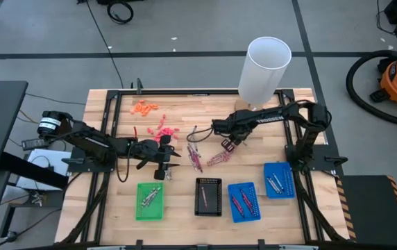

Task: Sort crayons
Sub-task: Put the black crayon into the right blue bin

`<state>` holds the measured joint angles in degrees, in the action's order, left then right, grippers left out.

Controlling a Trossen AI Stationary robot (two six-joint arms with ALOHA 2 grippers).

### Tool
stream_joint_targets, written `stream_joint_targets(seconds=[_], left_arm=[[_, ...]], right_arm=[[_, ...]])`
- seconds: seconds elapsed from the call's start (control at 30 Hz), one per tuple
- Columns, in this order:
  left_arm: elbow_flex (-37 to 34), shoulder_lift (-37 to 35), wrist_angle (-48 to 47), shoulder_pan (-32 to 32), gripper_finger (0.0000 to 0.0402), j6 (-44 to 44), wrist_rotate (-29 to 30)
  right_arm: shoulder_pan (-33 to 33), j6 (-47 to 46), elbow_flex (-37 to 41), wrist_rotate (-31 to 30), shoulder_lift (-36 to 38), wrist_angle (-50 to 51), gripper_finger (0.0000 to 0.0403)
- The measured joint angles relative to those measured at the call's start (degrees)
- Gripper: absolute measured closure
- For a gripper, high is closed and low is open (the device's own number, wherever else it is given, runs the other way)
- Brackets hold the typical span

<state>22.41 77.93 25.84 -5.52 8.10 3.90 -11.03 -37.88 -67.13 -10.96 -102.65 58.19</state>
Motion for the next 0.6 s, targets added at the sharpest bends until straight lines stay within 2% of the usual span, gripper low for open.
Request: stream_joint_targets(seconds=[0.33,0.6], left_arm=[[0.0,0.0,-2.17,0.0,0.0217,-0.02,0.02],[0.0,0.0,-2.22,0.0,0.0217,-0.04,0.07]], right_arm=[[-4.22,2.55,3.16,4.81,0.0,-4.01,0.0312],[-4.8,2.37,6.52,5.05,0.0,-7.09,0.0279]])
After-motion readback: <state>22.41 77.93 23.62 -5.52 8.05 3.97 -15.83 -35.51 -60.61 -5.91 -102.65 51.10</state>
